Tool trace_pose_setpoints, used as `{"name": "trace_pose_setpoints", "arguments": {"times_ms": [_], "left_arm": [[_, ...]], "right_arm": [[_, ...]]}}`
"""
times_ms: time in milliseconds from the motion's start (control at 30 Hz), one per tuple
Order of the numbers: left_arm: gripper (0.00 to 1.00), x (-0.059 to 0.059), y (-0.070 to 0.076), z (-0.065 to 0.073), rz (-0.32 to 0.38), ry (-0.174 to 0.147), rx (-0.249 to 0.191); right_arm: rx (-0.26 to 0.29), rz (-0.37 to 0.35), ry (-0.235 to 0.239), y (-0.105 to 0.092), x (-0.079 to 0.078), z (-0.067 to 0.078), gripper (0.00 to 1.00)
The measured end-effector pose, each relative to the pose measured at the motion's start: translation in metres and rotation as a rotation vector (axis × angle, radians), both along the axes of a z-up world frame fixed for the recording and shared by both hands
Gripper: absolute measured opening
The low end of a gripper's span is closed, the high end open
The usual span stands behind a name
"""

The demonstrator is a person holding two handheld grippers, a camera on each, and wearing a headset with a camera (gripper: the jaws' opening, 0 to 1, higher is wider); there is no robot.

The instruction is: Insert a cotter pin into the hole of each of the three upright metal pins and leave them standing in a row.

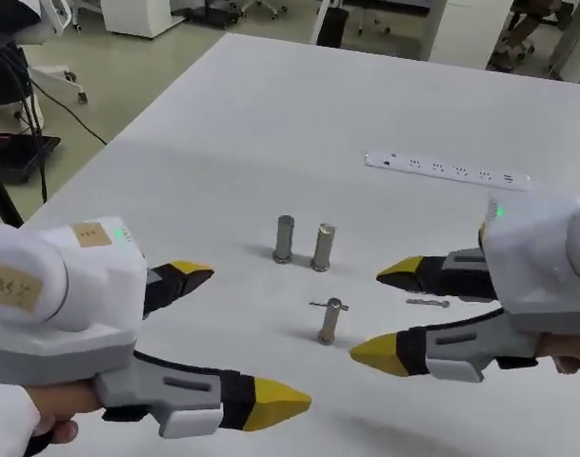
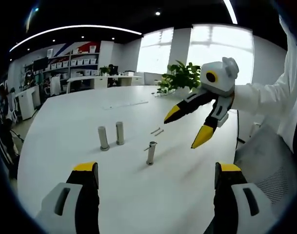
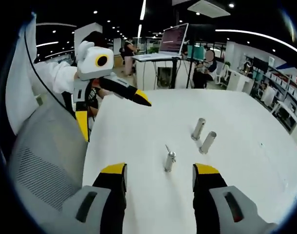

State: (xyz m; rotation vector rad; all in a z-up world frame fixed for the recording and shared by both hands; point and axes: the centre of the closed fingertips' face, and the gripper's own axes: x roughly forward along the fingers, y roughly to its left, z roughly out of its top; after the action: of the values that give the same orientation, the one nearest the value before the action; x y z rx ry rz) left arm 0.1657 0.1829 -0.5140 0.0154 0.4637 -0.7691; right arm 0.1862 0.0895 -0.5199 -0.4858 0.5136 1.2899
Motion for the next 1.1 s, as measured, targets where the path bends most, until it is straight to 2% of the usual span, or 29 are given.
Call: {"name": "trace_pose_setpoints", "arguments": {"times_ms": [100, 133, 233, 300, 333, 400, 500, 600, 733, 900, 1000, 1100], "left_arm": [[0.99, -0.003, -0.004, -0.001, -0.007, 0.008, -0.021], [0.99, -0.005, -0.004, -0.003, -0.001, 0.02, -0.032], [0.99, -0.009, -0.005, -0.006, 0.009, 0.028, -0.048], [0.99, -0.011, -0.007, -0.009, 0.008, 0.035, -0.058], [0.99, -0.013, -0.007, -0.012, 0.004, 0.044, -0.055], [0.99, -0.018, -0.007, -0.022, -0.021, 0.069, -0.023], [0.99, -0.019, -0.004, -0.028, -0.029, 0.082, -0.002], [0.99, -0.019, -0.003, -0.027, -0.027, 0.082, -0.004], [0.99, -0.016, -0.002, -0.025, -0.022, 0.076, -0.012], [0.99, -0.012, -0.006, -0.024, -0.058, 0.078, 0.012], [0.99, -0.009, -0.007, -0.023, -0.057, 0.078, 0.008], [0.99, -0.008, -0.011, -0.024, -0.074, 0.083, 0.01]], "right_arm": [[0.017, -0.058, 0.029, -0.012, -0.003, -0.004, 0.54], [0.028, -0.082, 0.041, -0.018, -0.005, -0.004, 0.55], [0.083, -0.132, 0.077, -0.025, -0.01, -0.001, 0.59], [0.084, -0.162, 0.075, -0.034, -0.012, 0.0, 0.61], [0.082, -0.165, 0.072, -0.036, -0.013, 0.0, 0.61], [0.077, -0.193, 0.073, -0.043, -0.015, 0.001, 0.63], [0.103, -0.239, 0.075, -0.05, -0.019, 0.006, 0.69], [0.128, -0.283, 0.088, -0.057, -0.02, 0.005, 0.72], [0.107, -0.312, 0.111, -0.066, -0.026, -0.006, 0.76], [0.141, -0.362, 0.155, -0.071, -0.034, -0.011, 0.85], [0.163, -0.377, 0.196, -0.074, -0.039, -0.012, 0.84], [0.156, -0.394, 0.198, -0.082, -0.04, -0.015, 0.85]]}}
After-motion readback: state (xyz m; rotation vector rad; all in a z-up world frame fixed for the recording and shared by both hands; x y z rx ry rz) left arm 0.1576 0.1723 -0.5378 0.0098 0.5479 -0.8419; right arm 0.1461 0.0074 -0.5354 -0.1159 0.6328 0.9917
